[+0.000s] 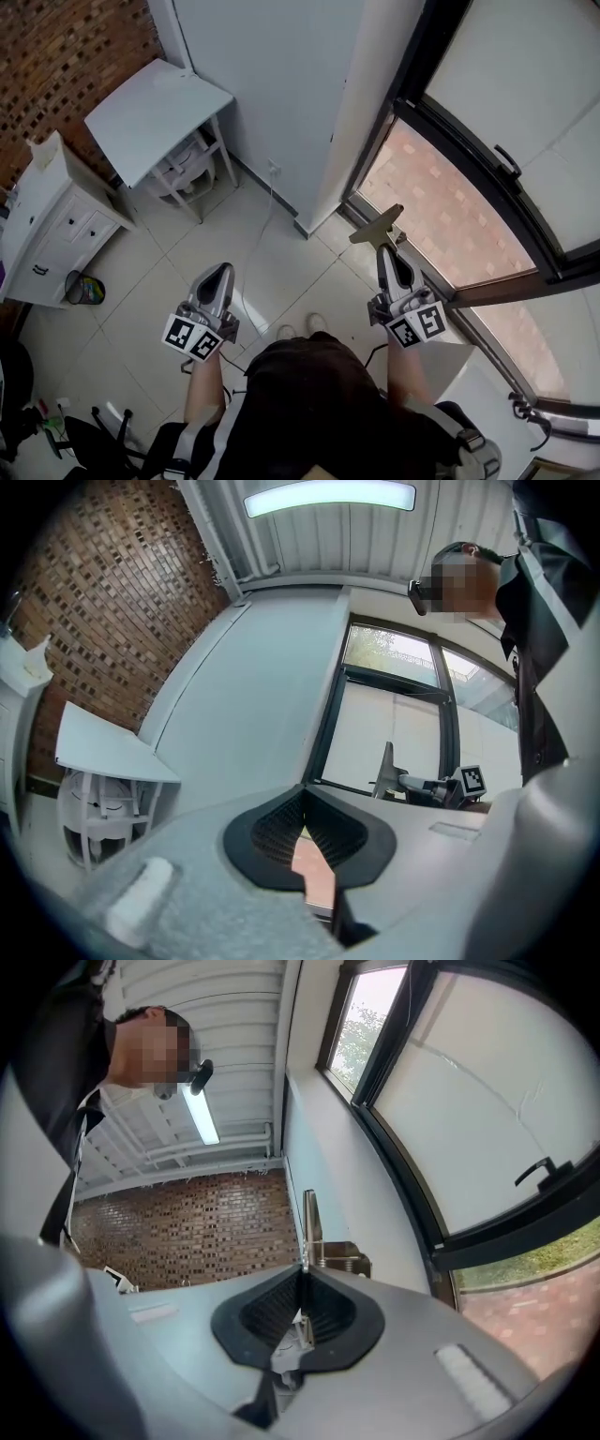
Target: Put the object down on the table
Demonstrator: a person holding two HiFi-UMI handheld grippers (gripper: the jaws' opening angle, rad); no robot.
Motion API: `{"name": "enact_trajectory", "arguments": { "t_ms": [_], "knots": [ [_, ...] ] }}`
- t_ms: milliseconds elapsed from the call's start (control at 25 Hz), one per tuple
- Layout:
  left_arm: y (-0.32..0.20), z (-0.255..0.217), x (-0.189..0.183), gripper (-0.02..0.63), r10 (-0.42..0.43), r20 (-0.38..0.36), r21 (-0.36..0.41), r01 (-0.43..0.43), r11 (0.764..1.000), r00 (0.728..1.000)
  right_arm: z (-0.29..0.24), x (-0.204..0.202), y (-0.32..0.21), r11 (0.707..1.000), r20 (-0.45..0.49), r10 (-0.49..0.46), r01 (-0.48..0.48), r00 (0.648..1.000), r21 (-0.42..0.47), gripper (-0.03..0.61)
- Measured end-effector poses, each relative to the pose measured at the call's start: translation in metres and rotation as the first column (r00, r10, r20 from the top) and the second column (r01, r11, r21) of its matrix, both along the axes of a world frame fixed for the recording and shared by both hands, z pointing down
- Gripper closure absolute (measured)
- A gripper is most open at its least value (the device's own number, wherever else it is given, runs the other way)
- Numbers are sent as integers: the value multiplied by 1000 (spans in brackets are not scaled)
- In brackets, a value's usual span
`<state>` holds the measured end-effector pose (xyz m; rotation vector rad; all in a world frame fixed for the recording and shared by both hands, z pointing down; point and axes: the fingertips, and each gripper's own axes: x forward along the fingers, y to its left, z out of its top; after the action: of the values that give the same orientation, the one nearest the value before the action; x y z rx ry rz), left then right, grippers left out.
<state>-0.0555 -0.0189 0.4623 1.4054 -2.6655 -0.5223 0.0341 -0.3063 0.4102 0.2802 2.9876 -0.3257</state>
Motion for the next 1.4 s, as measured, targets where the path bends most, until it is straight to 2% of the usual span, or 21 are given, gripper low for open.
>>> {"name": "enact_trajectory", "arguments": {
  "t_ms": [120, 320, 520, 640, 760, 880, 1080, 1160, 1280, 1400],
  "knots": [
    [-2, -2, 0, 615, -30, -1, -15, 30, 999, 1000, -4, -19, -6, 999, 18, -39, 39, 999, -4, 577],
    [1, -11, -3, 615, -127, 8, -7, 127, 992, 992, -6, -44, -11, 993, 17, -122, 122, 992, -5, 577],
    [-9, -5, 5, 615, -175, 49, -115, 179, 977, 983, 0, -63, -14, 981, -3, -193, 193, 981, -14, 577],
    [3, -3, 9, 615, -232, 50, -132, 237, 963, 971, 4, -77, -7, 969, -3, -245, 245, 970, -32, 578],
    [21, -2, 14, 615, -305, 53, -151, 309, 939, 951, 6, -84, 4, 954, -5, -298, 298, 955, -33, 577],
    [32, -2, 24, 615, -382, 42, -136, 384, 913, 923, 9, -88, 10, 933, -11, -360, 360, 933, -31, 577],
    [46, -2, 45, 615, -532, 56, -136, 534, 834, 845, 19, -97, 14, 894, -26, -447, 446, 894, -44, 577],
    [54, 0, 52, 615, -567, 46, -128, 568, 813, 822, 21, -99, 19, 881, -28, -472, 470, 881, -45, 577],
    [61, 4, 56, 615, -592, 30, -127, 590, 797, 806, 26, -104, 26, 870, -33, -491, 489, 870, -64, 577],
    [65, 0, 51, 615, -598, 19, -88, 597, 797, 801, 31, -114, 31, 862, -44, -504, 500, 862, -78, 577]
  ]
}}
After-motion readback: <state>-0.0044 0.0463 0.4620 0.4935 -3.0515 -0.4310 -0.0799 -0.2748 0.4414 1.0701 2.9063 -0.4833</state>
